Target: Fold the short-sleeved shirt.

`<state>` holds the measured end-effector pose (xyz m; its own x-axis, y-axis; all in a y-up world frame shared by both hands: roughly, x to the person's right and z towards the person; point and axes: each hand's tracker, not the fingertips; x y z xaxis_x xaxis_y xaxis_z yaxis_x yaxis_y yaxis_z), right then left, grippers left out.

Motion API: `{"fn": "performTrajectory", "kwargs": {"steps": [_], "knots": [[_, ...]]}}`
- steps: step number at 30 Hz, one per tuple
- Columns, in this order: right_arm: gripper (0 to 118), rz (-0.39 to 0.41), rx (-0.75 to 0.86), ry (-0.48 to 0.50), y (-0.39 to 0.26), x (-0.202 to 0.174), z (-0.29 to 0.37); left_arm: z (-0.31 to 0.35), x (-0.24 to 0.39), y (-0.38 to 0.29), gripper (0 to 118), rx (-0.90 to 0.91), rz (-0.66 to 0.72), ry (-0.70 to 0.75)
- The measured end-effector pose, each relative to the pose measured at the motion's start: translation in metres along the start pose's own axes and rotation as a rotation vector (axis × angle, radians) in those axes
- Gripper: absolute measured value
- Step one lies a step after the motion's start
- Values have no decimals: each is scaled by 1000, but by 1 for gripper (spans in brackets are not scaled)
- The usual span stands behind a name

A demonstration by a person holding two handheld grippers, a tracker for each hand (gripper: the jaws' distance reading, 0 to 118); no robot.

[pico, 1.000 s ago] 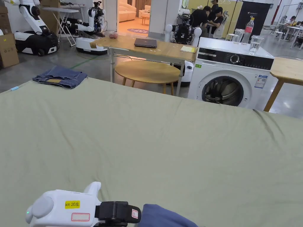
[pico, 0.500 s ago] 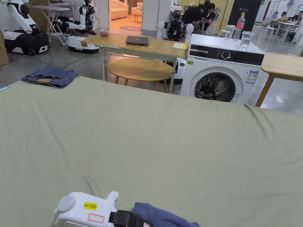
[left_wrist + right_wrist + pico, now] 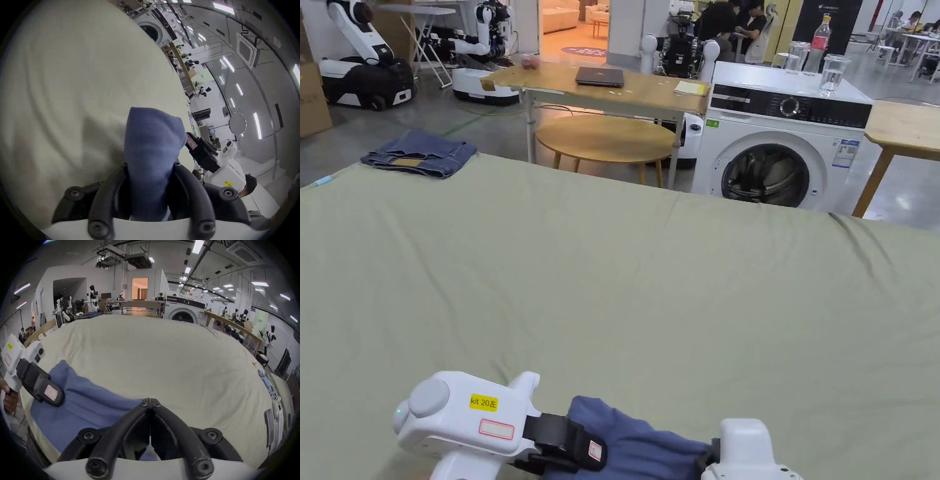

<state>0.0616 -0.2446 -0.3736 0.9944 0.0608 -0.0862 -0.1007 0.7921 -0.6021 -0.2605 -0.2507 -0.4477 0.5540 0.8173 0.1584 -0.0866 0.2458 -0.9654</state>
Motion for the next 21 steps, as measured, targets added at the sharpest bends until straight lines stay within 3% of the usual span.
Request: {"fn": "performTrajectory", "kwargs": {"steps": [11,21], "knots": [[0,52,57,88,36,-48,-8,184,-10,33,26,118,-56,267],[0,74,37,136,42,-73,-15,323,-72,70,26,141,159,512]]}}
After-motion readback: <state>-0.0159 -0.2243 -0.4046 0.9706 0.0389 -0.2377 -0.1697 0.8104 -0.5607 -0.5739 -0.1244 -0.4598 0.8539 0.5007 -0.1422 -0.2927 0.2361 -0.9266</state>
